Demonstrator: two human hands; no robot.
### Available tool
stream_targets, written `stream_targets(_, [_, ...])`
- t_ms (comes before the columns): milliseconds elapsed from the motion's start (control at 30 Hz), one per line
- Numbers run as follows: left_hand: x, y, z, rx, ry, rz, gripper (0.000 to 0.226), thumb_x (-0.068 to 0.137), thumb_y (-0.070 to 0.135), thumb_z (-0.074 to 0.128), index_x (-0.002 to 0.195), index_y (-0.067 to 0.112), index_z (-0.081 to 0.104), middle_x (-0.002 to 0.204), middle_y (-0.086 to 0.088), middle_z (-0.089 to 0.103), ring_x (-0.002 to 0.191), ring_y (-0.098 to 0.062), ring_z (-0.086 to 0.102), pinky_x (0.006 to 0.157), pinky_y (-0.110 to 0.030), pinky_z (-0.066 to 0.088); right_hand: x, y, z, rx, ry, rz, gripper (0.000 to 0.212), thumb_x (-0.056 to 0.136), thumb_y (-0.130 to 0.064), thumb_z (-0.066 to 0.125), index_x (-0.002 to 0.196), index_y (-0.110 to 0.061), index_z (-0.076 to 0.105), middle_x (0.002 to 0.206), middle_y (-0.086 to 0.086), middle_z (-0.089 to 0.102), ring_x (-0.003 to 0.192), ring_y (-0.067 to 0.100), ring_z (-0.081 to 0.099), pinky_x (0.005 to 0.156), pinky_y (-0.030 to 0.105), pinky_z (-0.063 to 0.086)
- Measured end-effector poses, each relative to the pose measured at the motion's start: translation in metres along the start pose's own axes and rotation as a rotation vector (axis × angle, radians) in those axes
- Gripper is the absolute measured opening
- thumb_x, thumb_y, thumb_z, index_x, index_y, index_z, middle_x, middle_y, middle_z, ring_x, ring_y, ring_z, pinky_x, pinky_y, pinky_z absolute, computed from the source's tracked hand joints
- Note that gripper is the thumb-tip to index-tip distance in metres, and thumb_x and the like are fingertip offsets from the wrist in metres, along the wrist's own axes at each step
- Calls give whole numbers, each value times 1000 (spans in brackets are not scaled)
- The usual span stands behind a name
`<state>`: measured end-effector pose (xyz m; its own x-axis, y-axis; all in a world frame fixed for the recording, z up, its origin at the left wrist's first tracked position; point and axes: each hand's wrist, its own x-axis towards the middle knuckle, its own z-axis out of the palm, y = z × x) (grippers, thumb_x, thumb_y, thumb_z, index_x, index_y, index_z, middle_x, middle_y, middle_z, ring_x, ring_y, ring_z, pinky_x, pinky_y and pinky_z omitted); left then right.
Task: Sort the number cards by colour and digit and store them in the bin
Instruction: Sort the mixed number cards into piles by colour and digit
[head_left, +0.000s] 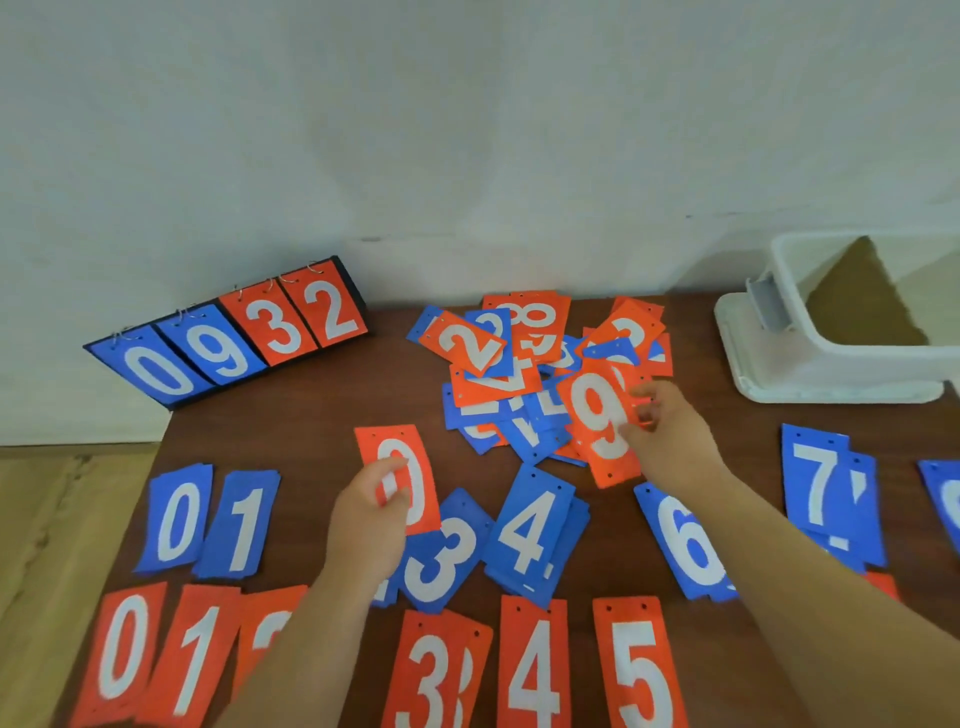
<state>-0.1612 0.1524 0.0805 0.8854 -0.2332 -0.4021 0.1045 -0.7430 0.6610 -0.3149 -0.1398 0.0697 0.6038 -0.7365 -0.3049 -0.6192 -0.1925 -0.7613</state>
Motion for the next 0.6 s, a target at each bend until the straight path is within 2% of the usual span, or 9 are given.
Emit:
stream_targets(67, [-20, 3, -12, -11, -55, 53, 33, 104, 20, 52, 130, 39, 61, 126, 13, 52, 92, -6, 62, 67, -23, 58, -26, -21, -11, -59, -220, -106, 28, 95, -15, 66, 115, -35, 63, 111, -5, 70, 90, 8, 68, 71, 26, 55])
stream_targets(100, [-29, 6, -18, -24, -72, 81, 31, 105, 22, 51, 128, 38, 62, 123, 15, 51, 91, -2, 59, 66, -19, 53, -40, -34, -17, -131, -320, -175, 27, 95, -17, 66, 111, -39, 66, 109, -10, 70, 92, 4, 68, 76, 24, 56])
stream_targets(167, [-47, 16, -30, -83, -130, 135, 24, 104, 32, 54, 125, 38, 64, 120, 19, 54, 95, 1, 55, 74, -16, 47, -67, -63, -23, -245, -464, -293, 26, 95, -20, 67, 108, -41, 71, 106, -16, 71, 95, -1, 66, 83, 20, 54])
stream_targets(267, [-76, 34, -43, -165, -323, 244, 26, 95, 39, 66, 121, 41, 64, 116, 28, 55, 101, 4, 57, 79, -16, 49, -102, -99, -19, -311, -604, -397, 23, 92, -24, 71, 109, -38, 75, 105, -17, 71, 96, -2, 64, 85, 19, 54])
stream_targets(333, [-92, 41, -49, -130, -427, 332, 37, 88, 29, 78, 119, 44, 63, 118, 27, 57, 103, -2, 63, 81, -22, 57, -118, -108, -7, -316, -555, -441, 22, 88, -25, 76, 104, -40, 74, 101, -16, 69, 93, -1, 64, 84, 21, 53])
stream_targets(400, [-106, 41, -57, -81, -501, 384, 47, 85, 19, 80, 118, 47, 60, 115, 25, 58, 100, -5, 67, 77, -21, 60, -127, -109, 3, -212, -364, -449, 23, 81, -29, 81, 94, -43, 68, 104, -16, 65, 94, 2, 63, 84, 25, 52])
stream_targets(467, [-115, 36, -64, -81, -561, 402, 50, 87, 17, 78, 119, 49, 59, 116, 25, 58, 102, -7, 68, 78, -24, 61, -136, -107, 8, -70, -243, -402, 23, 80, -30, 82, 93, -40, 66, 108, -13, 60, 93, 0, 62, 80, 22, 51])
stream_targets(533, [-121, 27, -70, -45, -588, 436, 47, 90, 20, 76, 121, 52, 58, 122, 26, 56, 109, -9, 66, 85, -28, 60, -148, -107, 12, 39, -348, -301, 18, 85, -23, 79, 96, -35, 70, 102, -12, 64, 78, -3, 63, 67, 16, 49])
stream_targets(600, [-123, 17, -75, -2, -574, 486, 43, 92, 22, 72, 120, 53, 60, 125, 28, 56, 115, -5, 62, 94, -29, 57, -155, -104, 22, 73, -354, -269, 20, 86, -16, 77, 94, -34, 74, 99, -9, 69, 78, 3, 66, 67, 21, 53])
